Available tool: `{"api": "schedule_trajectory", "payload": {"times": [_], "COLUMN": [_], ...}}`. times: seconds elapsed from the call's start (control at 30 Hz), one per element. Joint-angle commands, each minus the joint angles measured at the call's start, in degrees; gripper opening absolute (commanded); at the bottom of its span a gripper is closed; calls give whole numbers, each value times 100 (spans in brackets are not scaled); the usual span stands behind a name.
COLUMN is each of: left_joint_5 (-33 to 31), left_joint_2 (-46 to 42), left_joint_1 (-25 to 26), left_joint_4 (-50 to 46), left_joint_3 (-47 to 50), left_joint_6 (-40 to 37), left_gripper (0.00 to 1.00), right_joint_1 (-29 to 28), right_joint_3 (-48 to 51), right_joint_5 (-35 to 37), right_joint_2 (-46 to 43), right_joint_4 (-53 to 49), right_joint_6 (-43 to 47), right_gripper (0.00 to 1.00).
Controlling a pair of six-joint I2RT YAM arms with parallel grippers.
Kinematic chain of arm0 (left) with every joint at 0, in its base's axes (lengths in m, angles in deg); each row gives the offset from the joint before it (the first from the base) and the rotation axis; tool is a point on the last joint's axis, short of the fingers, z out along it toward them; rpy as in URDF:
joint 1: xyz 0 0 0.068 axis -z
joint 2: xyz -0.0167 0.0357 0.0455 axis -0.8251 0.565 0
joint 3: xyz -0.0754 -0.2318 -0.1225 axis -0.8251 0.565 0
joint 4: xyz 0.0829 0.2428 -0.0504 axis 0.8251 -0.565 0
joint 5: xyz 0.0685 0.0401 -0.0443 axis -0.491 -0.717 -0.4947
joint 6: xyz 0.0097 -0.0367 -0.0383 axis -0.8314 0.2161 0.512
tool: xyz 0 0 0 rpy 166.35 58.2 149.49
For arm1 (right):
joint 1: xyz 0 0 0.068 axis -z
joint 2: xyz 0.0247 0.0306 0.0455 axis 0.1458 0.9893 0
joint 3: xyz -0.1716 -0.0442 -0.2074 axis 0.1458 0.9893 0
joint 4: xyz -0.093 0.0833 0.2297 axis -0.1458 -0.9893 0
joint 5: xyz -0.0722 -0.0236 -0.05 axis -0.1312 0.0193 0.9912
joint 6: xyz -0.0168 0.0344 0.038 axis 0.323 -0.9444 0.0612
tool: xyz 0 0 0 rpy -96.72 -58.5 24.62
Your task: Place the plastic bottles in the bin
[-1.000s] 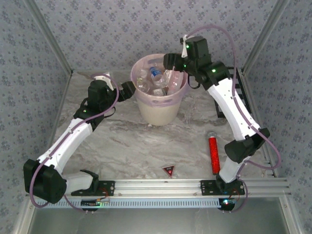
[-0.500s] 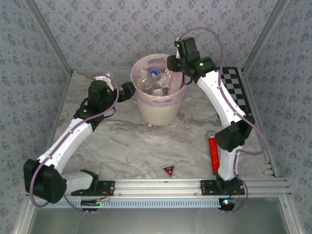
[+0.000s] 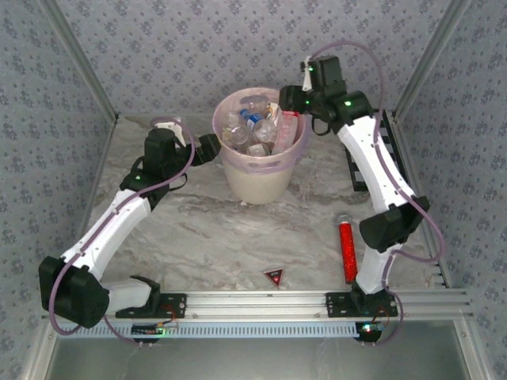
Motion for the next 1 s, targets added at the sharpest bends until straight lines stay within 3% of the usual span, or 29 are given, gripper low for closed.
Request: {"api": "schedule_trajectory", "payload": {"times": [0.0, 0.2, 0.37, 0.63, 0.97], "left_joint_5": [-251, -1071, -2542, -3568, -3036], "left_joint_2": [-253, -699, -1141, -1614, -1491], "left_joint_1": [-31, -143, -219, -597, -1688], "left_joint_4": [-341, -1075, -1320, -557, 1940], "left_joint_3": [-436, -576, 70, 1635, 3624], "left_joint_6": [-542, -1317, -1692, -2235, -2648], "left_gripper": [99, 99, 99, 99, 99], "right_joint_1": [288, 783, 1155, 1339, 1303], "right_joint_3": [522, 2260, 4646, 6836, 8568], "right_joint_5": [32, 7, 286, 1433, 2190], "right_joint_2": [-724, -1677, -2799, -3560, -3342], "right_joint_4": [273, 996, 2425, 3158, 4770], "right_joint_6": [122, 632, 861, 803, 1090], "right_gripper": [68, 79, 99, 100, 100]}}
